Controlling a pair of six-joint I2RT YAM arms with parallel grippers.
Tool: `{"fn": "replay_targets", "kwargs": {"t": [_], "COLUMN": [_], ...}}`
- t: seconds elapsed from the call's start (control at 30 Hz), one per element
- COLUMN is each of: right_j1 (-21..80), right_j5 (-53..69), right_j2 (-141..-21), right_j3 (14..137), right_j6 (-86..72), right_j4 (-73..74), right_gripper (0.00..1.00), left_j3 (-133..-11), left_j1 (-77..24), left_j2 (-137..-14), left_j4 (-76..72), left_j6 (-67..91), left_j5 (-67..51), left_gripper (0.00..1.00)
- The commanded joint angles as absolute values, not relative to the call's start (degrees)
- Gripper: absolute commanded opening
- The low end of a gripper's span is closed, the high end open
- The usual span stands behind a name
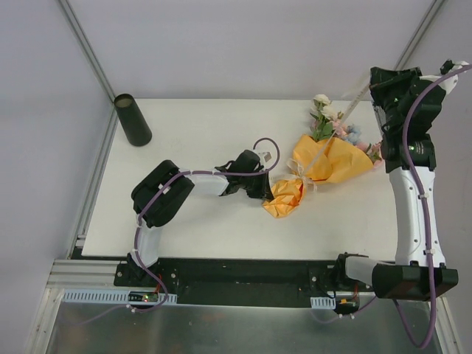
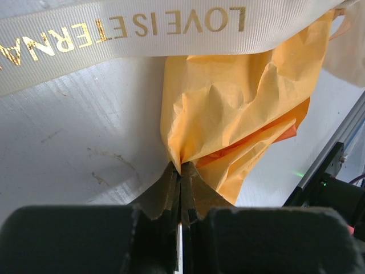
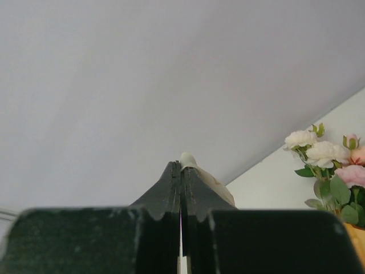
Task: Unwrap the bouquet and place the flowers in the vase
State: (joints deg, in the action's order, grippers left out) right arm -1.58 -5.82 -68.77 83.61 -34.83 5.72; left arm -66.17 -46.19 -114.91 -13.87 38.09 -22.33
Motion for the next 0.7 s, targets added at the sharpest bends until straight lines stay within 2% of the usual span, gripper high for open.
{"fn": "replay_targets", "kwargs": {"t": [0.0,0.3,0.4,0.67], "right_j1": [-2.5,-2.6,-2.6,-2.7], "right_j5": [-5.5,-1.5,-0.7,-1.6], "right_j2": [-70.3,-75.6,-78.1,-80.1], "right_j3": [89.3,99.2,105.9,111.1], "right_j6": [-32.2,-29.4,-28.7,-29.7], "right_j4": [-2.2,-6.1,-1.9,1.4], "right_gripper": [0.00,0.00,0.00,0.00], "left_j3": [-65.3,-64.2,-64.0,-64.1], "left_j1": [-46.9,-47.0,-47.3,-47.3], "left_j2": [-115.7,-115.7,-115.5,-116.5], "left_j4": [-12.2,-13.7,-14.0,-14.1], "left_j6": [37.0,38.8,39.0,39.2], "left_j5": [-19.2,-18.4,-17.9,-16.9], "left_gripper": [0.00,0.00,0.00,0.00]}}
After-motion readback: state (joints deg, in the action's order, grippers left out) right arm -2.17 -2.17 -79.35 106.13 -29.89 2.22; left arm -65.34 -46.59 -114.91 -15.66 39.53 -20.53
